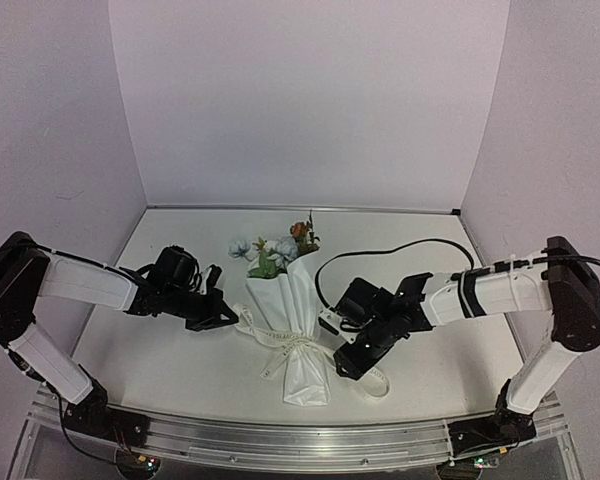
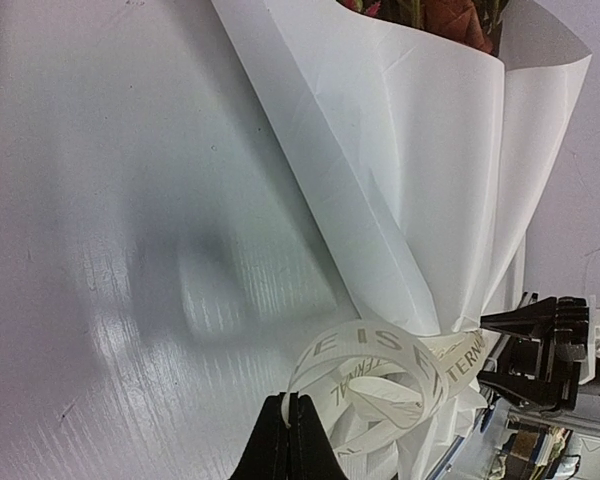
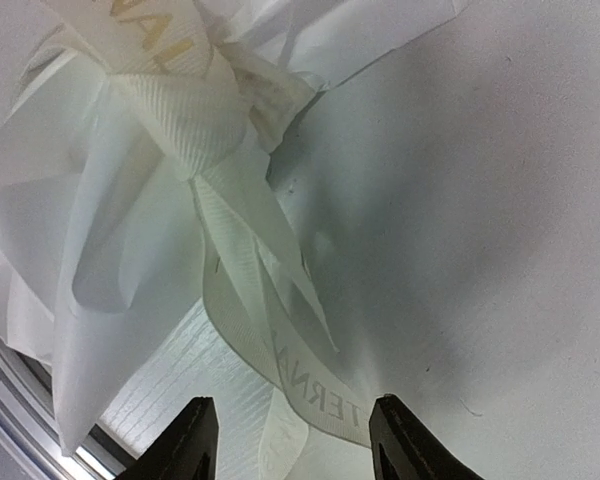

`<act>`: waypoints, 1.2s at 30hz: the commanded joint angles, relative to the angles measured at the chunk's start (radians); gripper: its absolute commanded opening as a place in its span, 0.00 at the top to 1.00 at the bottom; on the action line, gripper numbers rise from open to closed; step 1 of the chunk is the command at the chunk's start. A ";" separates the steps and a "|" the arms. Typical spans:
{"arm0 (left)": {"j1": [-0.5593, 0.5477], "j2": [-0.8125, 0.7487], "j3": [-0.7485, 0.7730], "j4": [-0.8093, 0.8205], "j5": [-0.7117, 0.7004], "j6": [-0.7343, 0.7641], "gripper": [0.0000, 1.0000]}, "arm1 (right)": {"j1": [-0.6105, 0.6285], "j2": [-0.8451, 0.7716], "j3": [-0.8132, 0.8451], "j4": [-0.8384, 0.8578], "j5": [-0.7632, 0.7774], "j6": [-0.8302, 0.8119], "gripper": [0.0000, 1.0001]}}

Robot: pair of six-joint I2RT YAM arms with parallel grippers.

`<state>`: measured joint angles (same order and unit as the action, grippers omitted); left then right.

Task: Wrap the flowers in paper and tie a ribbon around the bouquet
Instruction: Tie the half-tied ribbon at the center of the board.

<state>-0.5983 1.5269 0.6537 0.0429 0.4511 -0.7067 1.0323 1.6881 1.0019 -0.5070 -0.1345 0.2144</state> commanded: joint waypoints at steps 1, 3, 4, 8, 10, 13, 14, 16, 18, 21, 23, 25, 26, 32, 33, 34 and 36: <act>0.005 -0.003 0.032 0.017 0.012 0.001 1.00 | -0.003 0.028 0.066 0.022 0.061 -0.009 0.48; 0.004 -0.007 0.033 0.013 0.015 0.002 1.00 | -0.004 -0.005 0.056 0.021 0.055 -0.011 0.48; 0.004 -0.009 0.033 0.011 0.015 0.003 1.00 | -0.003 -0.024 0.045 0.021 0.060 -0.011 0.48; 0.004 -0.019 0.029 0.009 0.014 0.003 1.00 | -0.036 -0.095 -0.020 0.023 0.128 -0.020 0.47; 0.005 -0.018 0.029 0.012 0.015 0.001 1.00 | -0.065 -0.091 -0.031 0.027 0.125 -0.023 0.47; 0.005 -0.016 0.032 0.010 0.015 0.003 1.00 | -0.076 -0.061 -0.023 0.027 0.126 -0.053 0.47; 0.005 -0.015 0.032 0.009 0.015 0.003 1.00 | -0.076 -0.044 -0.020 0.027 0.123 -0.060 0.47; 0.005 -0.012 0.036 0.007 0.015 0.004 1.00 | -0.076 -0.019 -0.009 0.027 0.112 -0.070 0.47; 0.004 -0.010 0.040 0.006 0.017 0.005 1.00 | -0.076 0.004 -0.006 0.027 0.100 -0.078 0.47; 0.005 -0.004 0.043 0.004 0.019 0.006 1.00 | -0.074 0.011 -0.011 0.034 0.085 -0.078 0.48; 0.004 -0.001 0.044 0.006 0.020 0.006 1.00 | -0.071 0.010 -0.017 0.044 0.072 -0.075 0.48; 0.004 0.002 0.046 0.007 0.021 0.006 1.00 | -0.063 0.010 -0.017 0.047 0.064 -0.073 0.48; 0.004 0.003 0.045 0.007 0.022 0.006 1.00 | -0.058 0.012 -0.017 0.049 0.060 -0.073 0.48; 0.004 0.004 0.042 0.010 0.023 0.004 1.00 | -0.035 0.040 0.002 0.062 0.024 -0.062 0.48; 0.004 0.005 0.041 0.011 0.023 0.003 1.00 | -0.033 0.043 0.006 0.065 0.021 -0.060 0.48; 0.004 0.004 0.041 0.011 0.024 0.003 1.00 | -0.031 0.047 0.012 0.068 0.020 -0.058 0.48; 0.005 0.005 0.040 0.012 0.024 0.004 1.00 | -0.027 0.057 0.027 0.068 0.022 -0.057 0.48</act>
<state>-0.5983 1.5269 0.6544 0.0426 0.4631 -0.7069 0.9940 1.7221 0.9823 -0.4575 -0.0999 0.1538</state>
